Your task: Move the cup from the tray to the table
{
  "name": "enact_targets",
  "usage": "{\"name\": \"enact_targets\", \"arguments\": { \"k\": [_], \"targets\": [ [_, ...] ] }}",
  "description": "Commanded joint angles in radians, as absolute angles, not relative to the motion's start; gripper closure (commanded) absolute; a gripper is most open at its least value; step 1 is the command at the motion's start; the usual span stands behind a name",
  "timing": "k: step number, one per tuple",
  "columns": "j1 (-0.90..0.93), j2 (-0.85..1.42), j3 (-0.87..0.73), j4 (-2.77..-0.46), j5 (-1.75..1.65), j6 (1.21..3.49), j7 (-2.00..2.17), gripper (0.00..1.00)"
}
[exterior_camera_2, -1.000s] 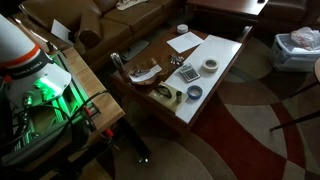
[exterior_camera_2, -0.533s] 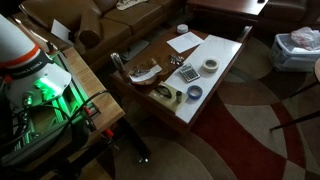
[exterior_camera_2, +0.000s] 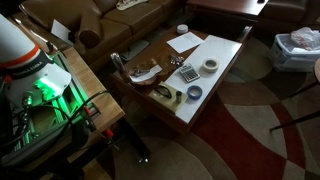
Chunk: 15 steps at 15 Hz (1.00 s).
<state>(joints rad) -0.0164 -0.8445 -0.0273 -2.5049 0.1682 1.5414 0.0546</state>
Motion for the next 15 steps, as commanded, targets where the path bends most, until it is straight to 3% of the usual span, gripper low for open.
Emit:
{"name": "enact_targets", "arguments": {
  "k": [1,5,6,12,15],
  "targets": [
    [0.023,-0.774,0.085,-2.622,0.225,1.641,0.1,0.0],
    [0.086,-0.639,0.216,-2.676,0.22,1.758,0.161,0.0],
    [0.077,-0.715,0.176,-2.68,0.203,1.732,0.142,0.0],
    [0.101,-0.64,0.201,-2.675,0.203,1.75,0.159,0.0],
    [0.074,-0.557,0.249,-2.716,0.201,2.002,0.25,0.0]
  ]
}}
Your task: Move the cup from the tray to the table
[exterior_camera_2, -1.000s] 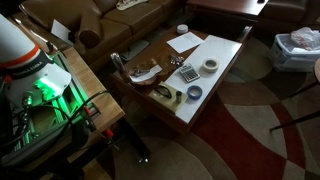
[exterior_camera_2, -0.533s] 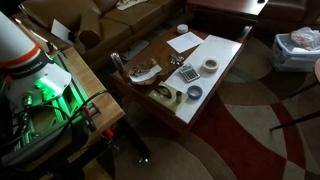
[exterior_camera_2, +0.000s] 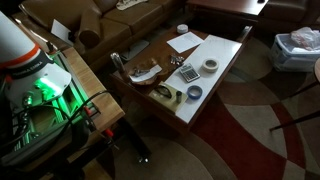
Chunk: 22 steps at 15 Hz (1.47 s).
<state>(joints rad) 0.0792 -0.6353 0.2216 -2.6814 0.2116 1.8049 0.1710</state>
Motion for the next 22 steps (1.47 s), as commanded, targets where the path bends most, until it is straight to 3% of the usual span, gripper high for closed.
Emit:
{"name": "enact_targets", "arguments": {
  "k": [1,7,15,19,22],
  "targets": [
    [0.033,-0.542,0.294,-2.727,0.217,2.085,0.27,0.0],
    [-0.05,-0.262,0.378,-2.77,0.095,2.558,0.59,0.0],
    [0.021,-0.291,0.3,-2.758,0.077,2.527,0.576,0.0],
    [-0.089,-0.086,0.322,-2.75,-0.11,2.616,0.842,0.0],
    [-0.101,0.067,0.24,-2.724,-0.263,2.622,0.971,0.0]
  ]
}}
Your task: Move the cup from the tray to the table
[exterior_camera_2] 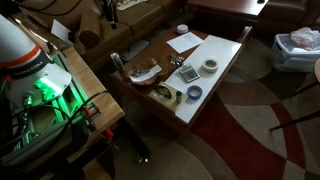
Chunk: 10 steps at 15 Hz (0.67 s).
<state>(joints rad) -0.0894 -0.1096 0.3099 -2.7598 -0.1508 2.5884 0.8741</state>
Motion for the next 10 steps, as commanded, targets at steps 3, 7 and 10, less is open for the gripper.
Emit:
{"name": "enact_targets", "arguments": {
  "k": [3,7,10],
  "targets": [
    [-0.036,0.176,0.147,-2.685,-0.2,2.586,0.914,0.0],
    [0.011,0.167,0.093,-2.699,-0.202,2.601,0.907,0.0],
    [0.021,0.242,0.093,-2.658,-0.175,2.613,0.893,0.0]
  ]
}}
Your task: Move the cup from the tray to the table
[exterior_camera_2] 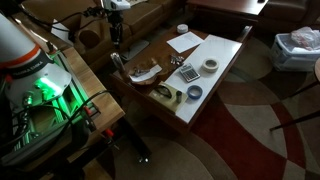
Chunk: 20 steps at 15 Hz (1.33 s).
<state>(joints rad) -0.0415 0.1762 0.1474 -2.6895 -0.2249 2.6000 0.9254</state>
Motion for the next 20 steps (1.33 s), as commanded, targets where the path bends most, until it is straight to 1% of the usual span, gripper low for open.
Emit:
{"name": "enact_targets", "arguments": {
  "k": [1,7,10,11,12,14,16,17,20],
  "targets": [
    [0.028,0.313,0.086,-2.632,-0.152,2.642,0.875,0.0],
    [0.088,0.642,0.077,-2.477,0.041,2.749,0.819,0.0],
    [0.067,0.809,0.104,-2.328,0.131,2.694,0.734,0.0],
    [0.057,0.819,0.114,-2.295,0.152,2.631,0.696,0.0],
    [0.112,0.737,0.073,-2.392,0.154,2.7,0.722,0.0],
    [0.108,0.801,0.077,-2.322,0.176,2.66,0.69,0.0],
    [0.107,0.817,0.078,-2.3,0.181,2.653,0.684,0.0],
    [0.089,0.845,0.091,-2.286,0.194,2.721,0.656,0.0],
    [0.007,0.912,0.155,-2.238,0.268,2.818,0.521,0.0]
  ]
}}
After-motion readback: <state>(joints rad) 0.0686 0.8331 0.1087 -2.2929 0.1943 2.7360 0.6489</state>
